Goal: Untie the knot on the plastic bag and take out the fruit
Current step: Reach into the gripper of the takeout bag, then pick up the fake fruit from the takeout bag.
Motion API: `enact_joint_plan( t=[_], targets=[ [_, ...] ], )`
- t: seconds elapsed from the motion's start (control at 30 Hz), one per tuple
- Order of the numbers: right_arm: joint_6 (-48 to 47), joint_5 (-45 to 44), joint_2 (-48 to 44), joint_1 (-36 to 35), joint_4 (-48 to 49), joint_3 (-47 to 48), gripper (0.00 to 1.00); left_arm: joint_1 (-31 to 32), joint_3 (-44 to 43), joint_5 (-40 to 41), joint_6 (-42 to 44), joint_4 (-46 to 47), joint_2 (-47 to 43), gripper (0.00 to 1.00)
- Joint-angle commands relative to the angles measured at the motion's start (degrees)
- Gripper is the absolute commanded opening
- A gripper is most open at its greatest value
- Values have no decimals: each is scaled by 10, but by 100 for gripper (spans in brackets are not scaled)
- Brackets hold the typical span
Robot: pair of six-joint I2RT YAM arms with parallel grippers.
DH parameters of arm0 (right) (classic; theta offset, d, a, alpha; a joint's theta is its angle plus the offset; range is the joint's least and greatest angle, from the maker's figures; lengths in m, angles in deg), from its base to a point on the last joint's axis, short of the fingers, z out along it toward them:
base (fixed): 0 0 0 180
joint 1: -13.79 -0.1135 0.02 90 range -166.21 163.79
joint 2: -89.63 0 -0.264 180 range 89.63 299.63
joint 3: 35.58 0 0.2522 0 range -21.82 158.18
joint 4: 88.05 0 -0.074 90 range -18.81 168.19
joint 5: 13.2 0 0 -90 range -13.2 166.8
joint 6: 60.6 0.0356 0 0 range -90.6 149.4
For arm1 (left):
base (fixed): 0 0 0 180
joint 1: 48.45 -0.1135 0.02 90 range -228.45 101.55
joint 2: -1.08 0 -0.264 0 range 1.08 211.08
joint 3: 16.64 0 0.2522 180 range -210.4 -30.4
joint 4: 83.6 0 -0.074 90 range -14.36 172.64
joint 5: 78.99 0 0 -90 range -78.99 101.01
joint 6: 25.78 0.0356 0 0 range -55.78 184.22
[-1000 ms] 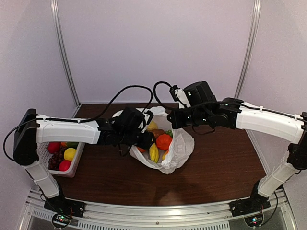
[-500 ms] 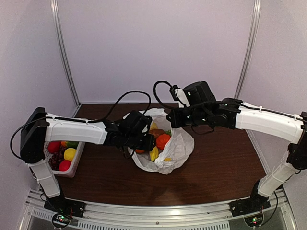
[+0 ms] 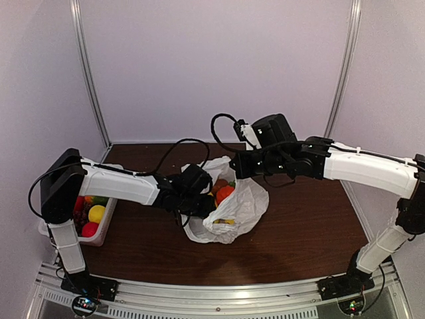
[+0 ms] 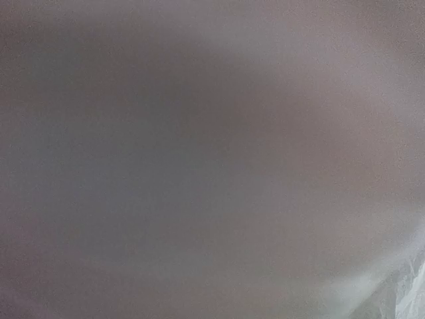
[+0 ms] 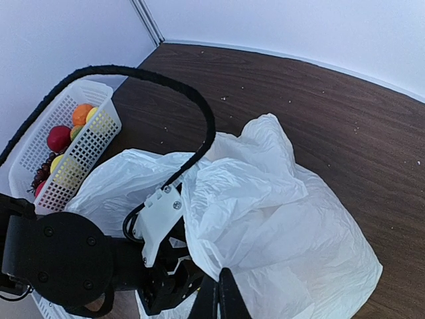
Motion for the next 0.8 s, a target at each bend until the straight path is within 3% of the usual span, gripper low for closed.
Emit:
enact_joint_plan(
  t=[0.0, 0.13, 0.4, 0.77],
  targets=[
    [7, 8, 10, 3, 10, -5, 0, -1, -13, 2, -11, 20, 24, 46],
    [8, 8, 15, 3, 13, -4, 0, -1, -27, 6, -8, 21, 40, 44],
    [8, 8, 18, 3, 14, -3, 0, -1, -40, 13, -3, 8, 44, 22],
    [6, 4, 14, 3, 15, -5, 0, -1, -42, -29, 28, 0, -31, 17]
  ],
)
